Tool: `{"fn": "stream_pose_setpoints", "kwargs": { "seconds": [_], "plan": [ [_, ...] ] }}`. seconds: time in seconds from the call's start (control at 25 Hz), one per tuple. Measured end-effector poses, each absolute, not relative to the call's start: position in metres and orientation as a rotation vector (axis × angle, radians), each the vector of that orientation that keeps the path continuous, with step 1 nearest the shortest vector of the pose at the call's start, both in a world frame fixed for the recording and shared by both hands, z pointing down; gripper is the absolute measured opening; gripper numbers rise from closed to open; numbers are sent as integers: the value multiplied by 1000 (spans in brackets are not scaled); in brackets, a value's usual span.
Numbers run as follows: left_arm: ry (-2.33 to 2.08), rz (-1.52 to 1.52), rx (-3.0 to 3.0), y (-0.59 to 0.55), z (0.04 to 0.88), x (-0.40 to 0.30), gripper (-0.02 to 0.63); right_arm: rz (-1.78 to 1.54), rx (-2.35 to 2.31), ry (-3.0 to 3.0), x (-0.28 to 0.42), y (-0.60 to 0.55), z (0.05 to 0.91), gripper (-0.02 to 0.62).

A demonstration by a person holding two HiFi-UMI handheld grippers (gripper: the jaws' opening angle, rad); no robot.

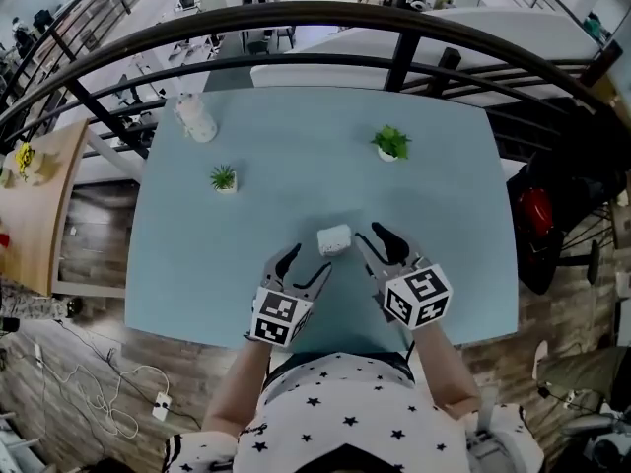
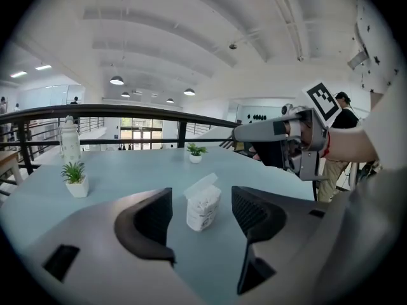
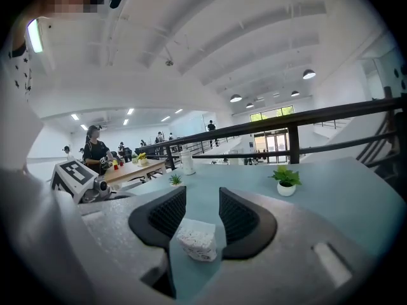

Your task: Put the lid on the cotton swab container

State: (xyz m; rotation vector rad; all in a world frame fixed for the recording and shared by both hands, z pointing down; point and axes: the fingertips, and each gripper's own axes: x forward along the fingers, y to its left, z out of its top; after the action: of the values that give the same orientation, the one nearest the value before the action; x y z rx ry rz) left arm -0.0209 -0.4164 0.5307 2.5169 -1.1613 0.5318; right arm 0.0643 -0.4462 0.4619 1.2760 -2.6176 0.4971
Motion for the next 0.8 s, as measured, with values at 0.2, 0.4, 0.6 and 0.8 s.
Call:
{"fn": "stream_pose_setpoints", "kwargs": {
  "seconds": [0.2,0.4,0.6,0.8],
  "plan": [
    [-1149,603,2505,-431,553,-19,285,510,1231,-2602,63,-466,478,146],
    [-1088,687,2524,-440,571,-6,287,542,1157,-2593,55,-476,495,146],
    [-1027,779,2539,-444,593,6,286,566,1105,-2569,48,-479,511,146],
    [-1008,804,2535,-450,604,15,287,594,1075,-2550,45,-481,521,146]
  ]
}}
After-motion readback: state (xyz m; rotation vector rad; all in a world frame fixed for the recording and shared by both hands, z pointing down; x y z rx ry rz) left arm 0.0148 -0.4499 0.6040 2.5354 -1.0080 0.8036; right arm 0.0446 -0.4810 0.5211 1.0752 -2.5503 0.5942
